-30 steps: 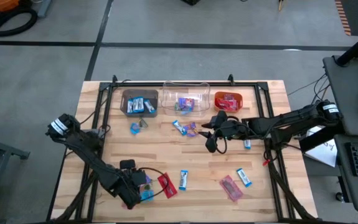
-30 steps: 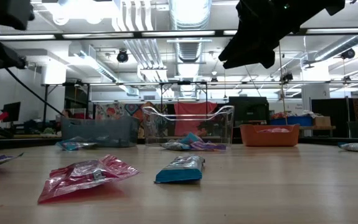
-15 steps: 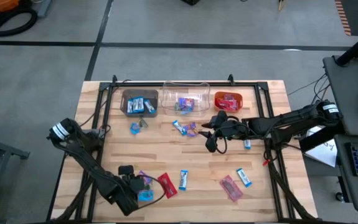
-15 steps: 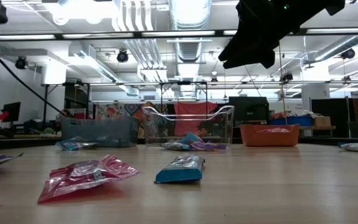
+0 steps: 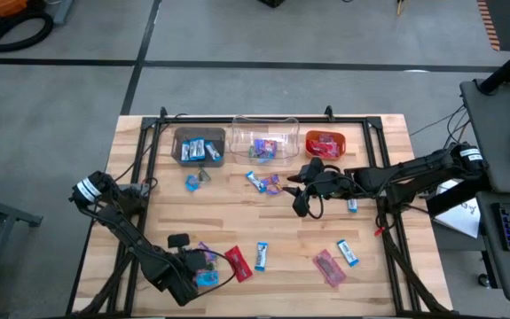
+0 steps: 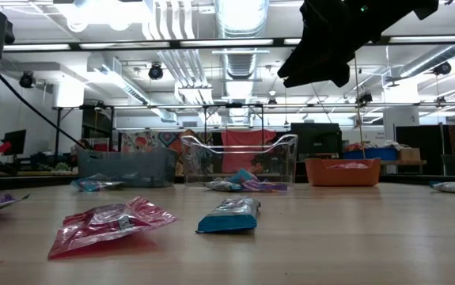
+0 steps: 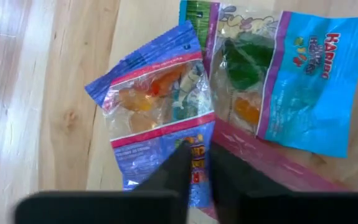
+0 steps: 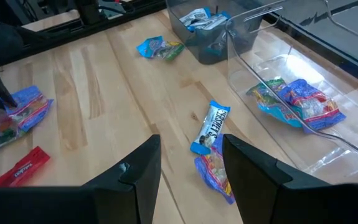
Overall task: Sort candy
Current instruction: Put the blue candy into the transparent bin
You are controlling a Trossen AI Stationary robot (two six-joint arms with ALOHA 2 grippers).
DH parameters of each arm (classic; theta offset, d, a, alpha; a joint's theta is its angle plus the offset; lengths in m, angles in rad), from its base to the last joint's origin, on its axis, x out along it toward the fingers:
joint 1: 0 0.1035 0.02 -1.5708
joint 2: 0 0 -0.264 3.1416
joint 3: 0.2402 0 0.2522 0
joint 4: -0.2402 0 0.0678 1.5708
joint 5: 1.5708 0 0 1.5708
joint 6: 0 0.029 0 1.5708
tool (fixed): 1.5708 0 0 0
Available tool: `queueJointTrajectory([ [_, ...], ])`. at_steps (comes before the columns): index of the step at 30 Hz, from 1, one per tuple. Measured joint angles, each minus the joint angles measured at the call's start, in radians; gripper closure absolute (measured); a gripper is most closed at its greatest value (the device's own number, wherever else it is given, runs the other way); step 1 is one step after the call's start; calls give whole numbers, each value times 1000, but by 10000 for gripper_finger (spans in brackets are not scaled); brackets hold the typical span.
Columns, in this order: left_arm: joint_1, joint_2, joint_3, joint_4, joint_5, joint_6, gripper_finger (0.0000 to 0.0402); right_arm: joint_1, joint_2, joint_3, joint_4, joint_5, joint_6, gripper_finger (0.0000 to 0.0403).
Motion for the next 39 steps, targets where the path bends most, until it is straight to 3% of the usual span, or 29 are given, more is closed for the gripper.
queueJointTrajectory([
  [7, 0, -38, -1, -33, -27, 5, 400, 2, 0, 0, 1, 0, -36, 241],
  [15, 18, -174, -1, -73, -163, 34, 401, 53, 21, 0, 86, -9, -201, 241],
  [19, 41, -234, -1, -78, -240, 99, 401, 86, 81, -1, 224, -10, -317, 241],
  [28, 59, -250, -1, -79, -236, 156, 399, 92, 229, -1, 377, -41, -375, 241],
  [33, 72, -234, -3, -73, -170, 90, 356, 91, 271, -1, 417, -60, -372, 224],
  [39, 71, -230, -24, -22, -150, 1, 259, 91, 274, -1, 416, -60, -348, 182],
])
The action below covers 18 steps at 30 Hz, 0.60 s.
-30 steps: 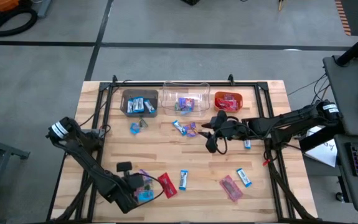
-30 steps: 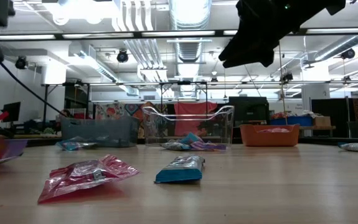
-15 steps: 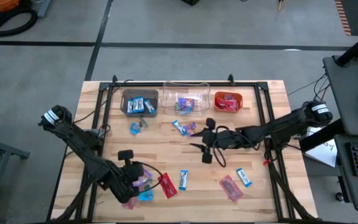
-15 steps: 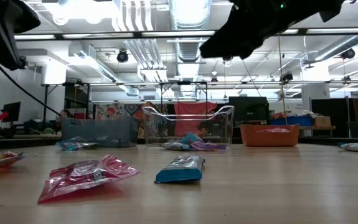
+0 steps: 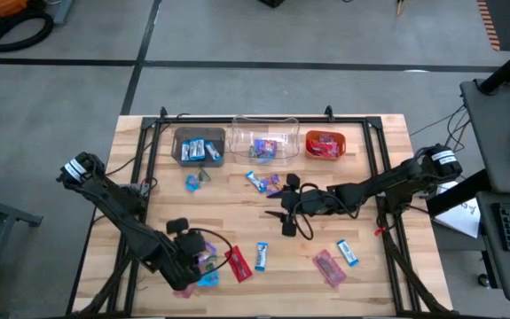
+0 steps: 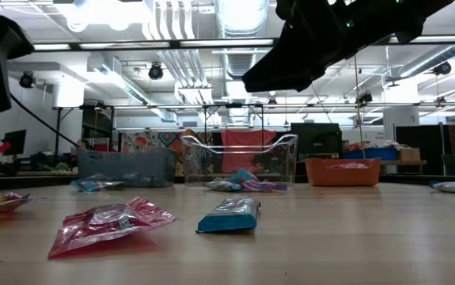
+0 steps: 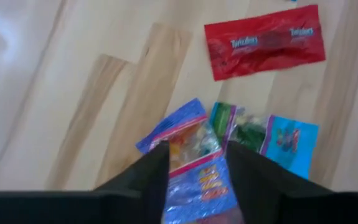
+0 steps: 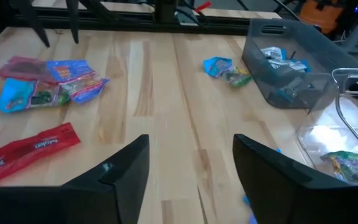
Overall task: Sort candy
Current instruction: Put the blue candy into the transparent bin
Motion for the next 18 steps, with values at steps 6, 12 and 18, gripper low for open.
queueJointTrajectory([
  [6, 1, 38, -43, 132, -3, 13, 178, 0, -7, 0, -1, 0, 0, 145],
  [12, -11, 78, -57, 192, 4, 24, 161, 0, -6, 0, -13, -3, 17, 122],
  [18, -22, 113, -69, 190, 7, 3, 171, 0, -6, 0, -23, -29, 39, 112],
])
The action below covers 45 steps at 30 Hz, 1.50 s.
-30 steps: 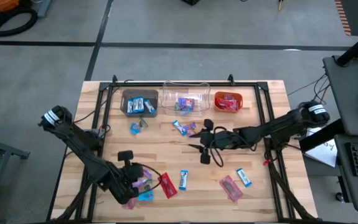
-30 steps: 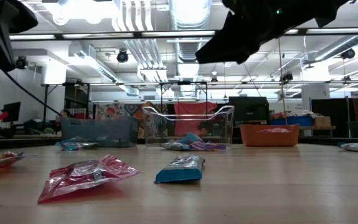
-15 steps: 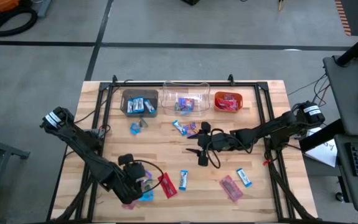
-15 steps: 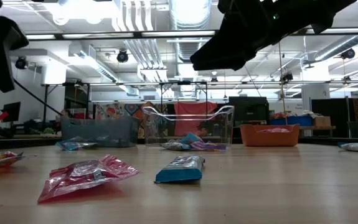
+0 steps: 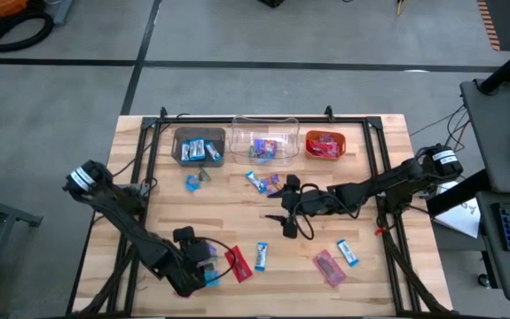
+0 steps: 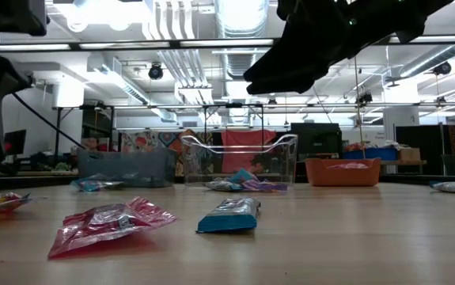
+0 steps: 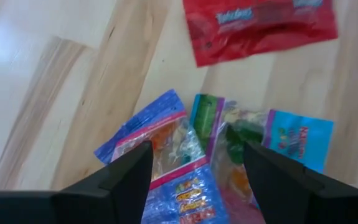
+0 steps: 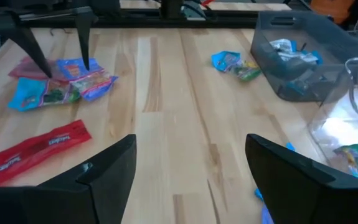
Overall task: Sort candy
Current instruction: Put the blue candy into the transparent bin
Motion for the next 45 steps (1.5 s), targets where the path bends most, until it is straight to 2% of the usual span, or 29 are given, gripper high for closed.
queueJointTrajectory([
  [9, -4, 69, -7, -17, 28, -11, 185, 0, 0, 0, -38, 0, 32, 110],
  [15, -4, 144, -1, -117, 30, -46, 206, 0, 0, 0, -36, 1, 36, 110],
  [18, -7, 158, -1, -123, 26, -29, 247, 0, 0, 0, -36, 1, 44, 108],
  [23, -6, 150, -4, -132, 23, -17, 360, 0, 0, 0, -36, 2, 48, 108],
  [25, -6, 145, -6, -130, 24, -19, 390, 0, 0, 0, -35, 2, 48, 108],
  [45, -6, -23, -8, -141, -8, 25, 400, 0, 0, 0, -39, 2, 48, 108],
])
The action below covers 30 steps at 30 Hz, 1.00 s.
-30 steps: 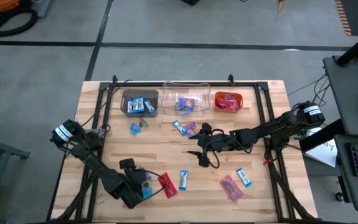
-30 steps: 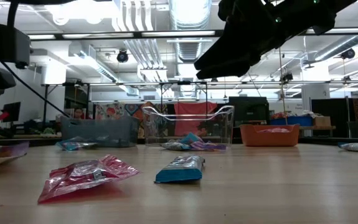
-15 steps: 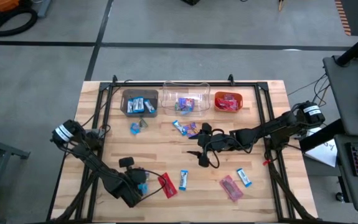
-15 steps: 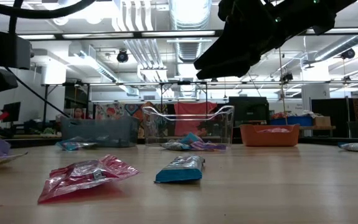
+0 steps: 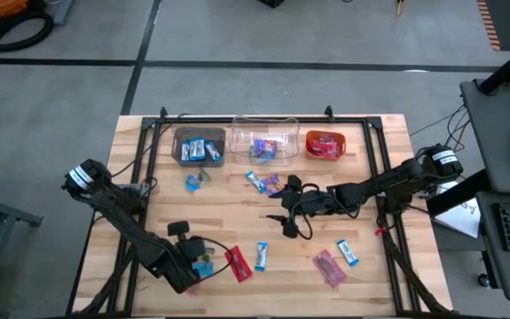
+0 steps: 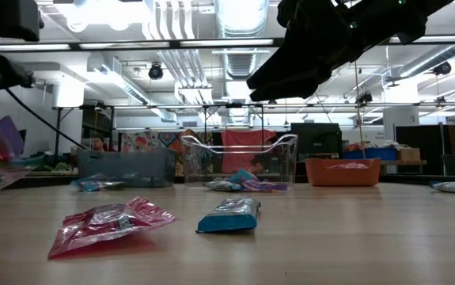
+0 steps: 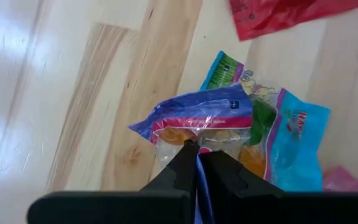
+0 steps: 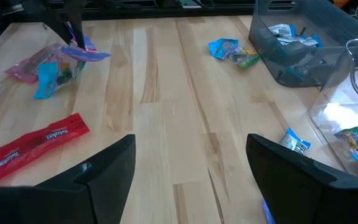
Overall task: Sort candy
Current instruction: Put the blue candy into the transparent bin
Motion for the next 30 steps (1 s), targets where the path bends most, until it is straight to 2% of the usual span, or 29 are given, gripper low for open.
queueJointTrajectory([
  [6, 3, -7, -1, -30, -15, -63, 400, 0, 0, 0, 0, 0, 0, 108],
  [8, 6, -18, -9, 18, -36, -101, 400, 0, 0, 0, 0, 0, 1, 108],
  [11, 8, -17, -39, 127, 10, -73, 401, 0, 0, 0, 0, 0, 3, 108],
  [16, 8, -18, -69, 114, -28, -152, 401, 0, 0, 0, 0, 0, 3, 108],
  [23, 11, -5, -69, 117, -46, -140, 392, 0, 0, 0, -5, 0, 13, 108],
  [30, 11, 2, -69, 117, -57, -129, 365, 0, 0, 0, -5, 0, 20, 108],
])
